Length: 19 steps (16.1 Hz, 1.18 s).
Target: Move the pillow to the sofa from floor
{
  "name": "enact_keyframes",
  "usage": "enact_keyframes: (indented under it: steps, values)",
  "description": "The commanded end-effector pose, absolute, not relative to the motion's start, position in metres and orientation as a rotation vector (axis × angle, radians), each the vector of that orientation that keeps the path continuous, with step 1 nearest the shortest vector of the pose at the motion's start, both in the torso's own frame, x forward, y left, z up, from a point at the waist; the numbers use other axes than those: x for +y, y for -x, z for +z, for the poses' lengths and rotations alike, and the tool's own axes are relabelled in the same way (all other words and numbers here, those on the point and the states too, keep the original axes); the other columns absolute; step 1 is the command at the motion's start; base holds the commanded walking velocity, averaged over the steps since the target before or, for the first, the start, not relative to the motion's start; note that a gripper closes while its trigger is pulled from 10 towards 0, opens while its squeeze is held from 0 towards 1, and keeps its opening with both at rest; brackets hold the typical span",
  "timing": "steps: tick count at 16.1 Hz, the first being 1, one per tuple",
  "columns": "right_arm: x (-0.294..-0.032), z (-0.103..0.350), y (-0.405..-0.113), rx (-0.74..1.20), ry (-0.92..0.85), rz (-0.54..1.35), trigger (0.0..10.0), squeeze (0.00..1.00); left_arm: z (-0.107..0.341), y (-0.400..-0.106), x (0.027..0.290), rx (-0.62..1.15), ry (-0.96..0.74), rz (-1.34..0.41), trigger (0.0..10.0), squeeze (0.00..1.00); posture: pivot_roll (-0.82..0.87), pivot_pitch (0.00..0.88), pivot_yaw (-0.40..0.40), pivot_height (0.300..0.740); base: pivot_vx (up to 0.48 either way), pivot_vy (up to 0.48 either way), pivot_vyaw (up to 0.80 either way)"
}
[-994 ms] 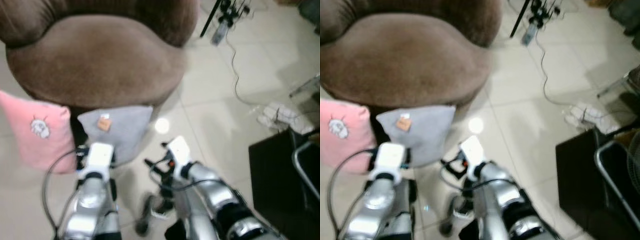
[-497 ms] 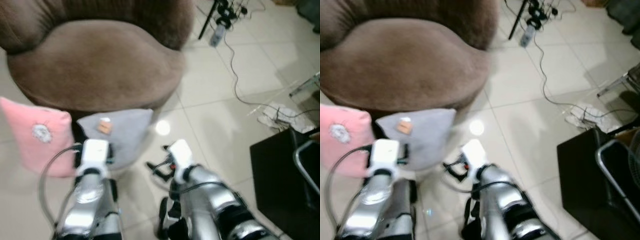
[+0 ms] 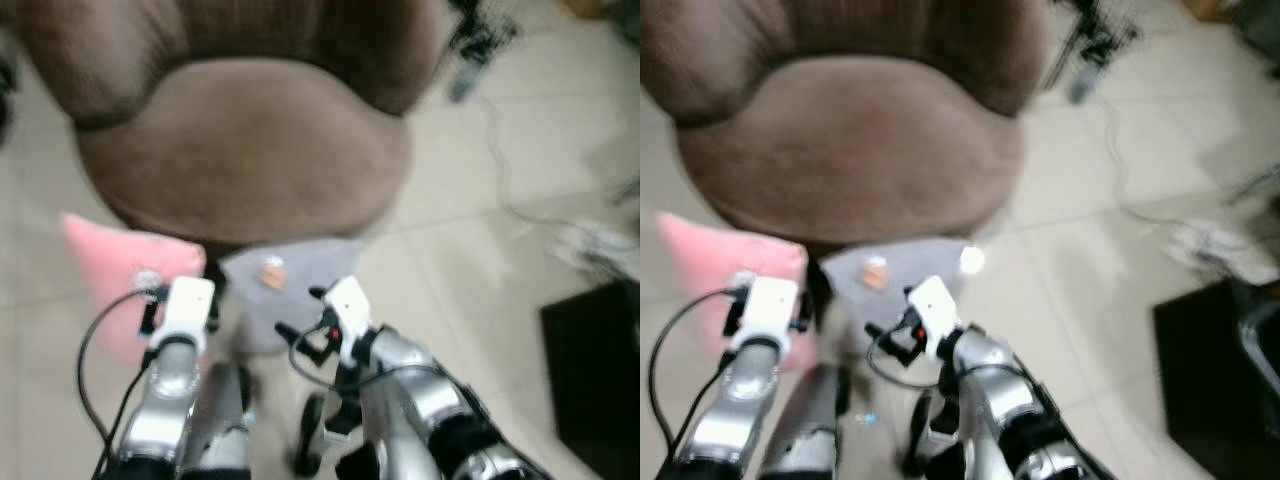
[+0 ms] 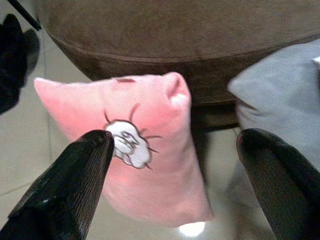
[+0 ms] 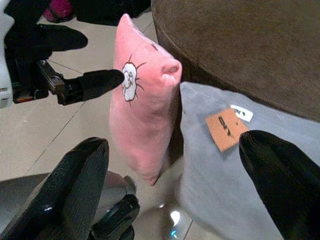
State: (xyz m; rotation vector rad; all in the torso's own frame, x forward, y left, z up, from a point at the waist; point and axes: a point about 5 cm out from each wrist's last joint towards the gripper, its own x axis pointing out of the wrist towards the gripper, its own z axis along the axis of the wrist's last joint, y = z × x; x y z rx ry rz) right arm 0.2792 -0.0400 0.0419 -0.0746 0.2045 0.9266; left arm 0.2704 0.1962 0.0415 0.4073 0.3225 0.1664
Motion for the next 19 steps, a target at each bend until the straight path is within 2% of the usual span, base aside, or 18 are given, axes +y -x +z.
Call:
enact_keyframes:
  steps: [1, 2, 12, 14, 19]
  values:
    - [-0.0554, 0.0285, -0.2724, 0.268, 0.082, 0.902, 10.0, 0.02, 0.0321, -0.2659, 0.1818, 0.351, -0.389, 0.118, 10.0, 0.0, 0.14, 0.289, -0.197, 0.625, 0.0, 0.0, 0.0]
    - [-0.0548, 0.0293, -0.2719, 0.265, 0.081, 0.9, 10.0, 0.03, 0.032, -0.2659, 0.1796, 0.347, -0.414, 0.099, 10.0, 0.0, 0.14, 0.289, -0.197, 0.625, 0.0, 0.0, 0.0]
    - [-0.0515, 0.0327, -0.2732, 0.266, 0.083, 0.889, 10.0, 0.02, 0.0336, -0.2684, 0.1793, 0.348, -0.482, 0.076, 10.0, 0.0, 0.15, 0.295, -0.192, 0.625, 0.028, -0.463, 0.0]
    - [-0.0527, 0.0323, -0.2741, 0.273, 0.086, 0.879, 10.0, 0.01, 0.0363, -0.2694, 0.1842, 0.35, -0.418, 0.116, 10.0, 0.0, 0.15, 0.297, -0.192, 0.625, 0.435, -0.122, 0.0]
    - [-0.0537, 0.0317, -0.2745, 0.28, 0.088, 0.881, 10.0, 0.01, 0.0368, -0.2701, 0.1832, 0.335, -0.369, 0.13, 10.0, 0.0, 0.15, 0.296, -0.193, 0.625, 0.0, 0.0, 0.0]
